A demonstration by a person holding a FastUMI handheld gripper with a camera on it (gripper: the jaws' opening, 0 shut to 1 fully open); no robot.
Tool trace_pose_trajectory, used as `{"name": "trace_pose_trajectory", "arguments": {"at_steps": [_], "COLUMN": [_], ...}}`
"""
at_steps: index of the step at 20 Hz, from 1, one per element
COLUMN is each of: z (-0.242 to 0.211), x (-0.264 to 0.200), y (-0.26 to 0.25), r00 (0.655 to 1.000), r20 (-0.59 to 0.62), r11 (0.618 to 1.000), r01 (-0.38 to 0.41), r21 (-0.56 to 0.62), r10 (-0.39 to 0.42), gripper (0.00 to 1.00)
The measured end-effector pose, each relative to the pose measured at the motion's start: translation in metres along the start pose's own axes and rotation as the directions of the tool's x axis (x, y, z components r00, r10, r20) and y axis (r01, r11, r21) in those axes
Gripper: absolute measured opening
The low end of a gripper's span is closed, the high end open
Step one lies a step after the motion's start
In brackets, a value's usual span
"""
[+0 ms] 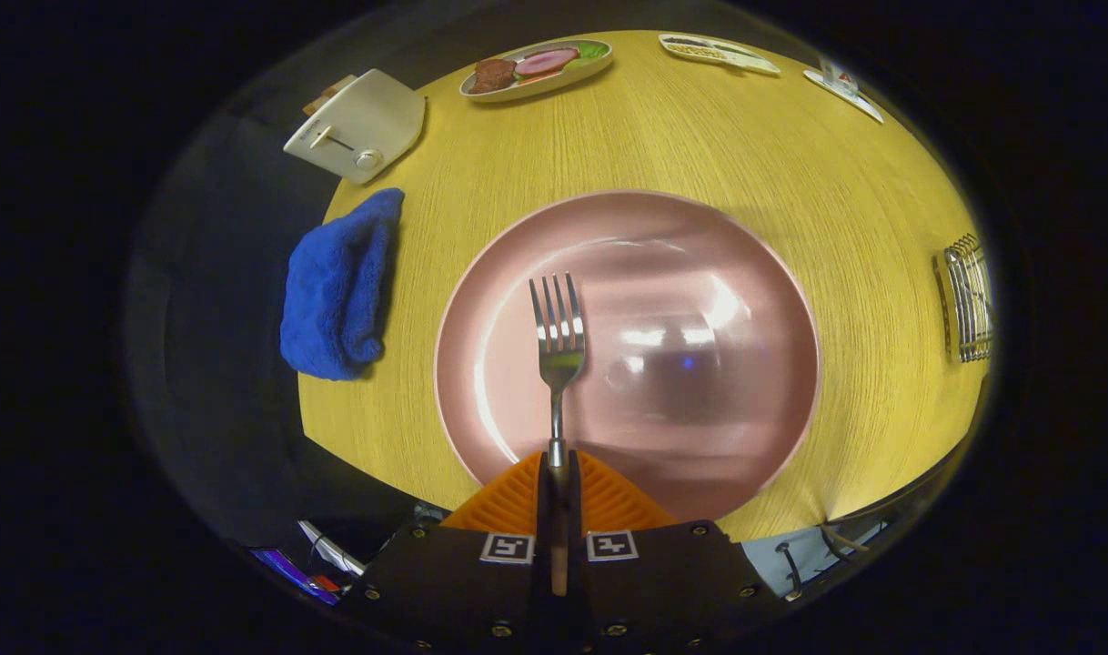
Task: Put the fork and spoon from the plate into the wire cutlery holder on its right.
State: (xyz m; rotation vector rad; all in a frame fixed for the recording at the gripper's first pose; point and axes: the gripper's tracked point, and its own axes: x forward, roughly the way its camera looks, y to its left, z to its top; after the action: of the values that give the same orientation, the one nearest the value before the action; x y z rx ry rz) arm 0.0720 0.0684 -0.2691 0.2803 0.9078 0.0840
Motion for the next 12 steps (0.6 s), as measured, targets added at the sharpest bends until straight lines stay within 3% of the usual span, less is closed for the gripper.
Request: {"name": "trace_pose_trajectory", "arguments": {"at_steps": [12], "z": [0.037], "x": [-0.060], "y": [-0.050], "r00": [0.994], "r20": [0.108], "r11": [0.990], "r01": [-0.018], "r21": [0.139], "r10": [0.003], "gripper": [0.07]}}
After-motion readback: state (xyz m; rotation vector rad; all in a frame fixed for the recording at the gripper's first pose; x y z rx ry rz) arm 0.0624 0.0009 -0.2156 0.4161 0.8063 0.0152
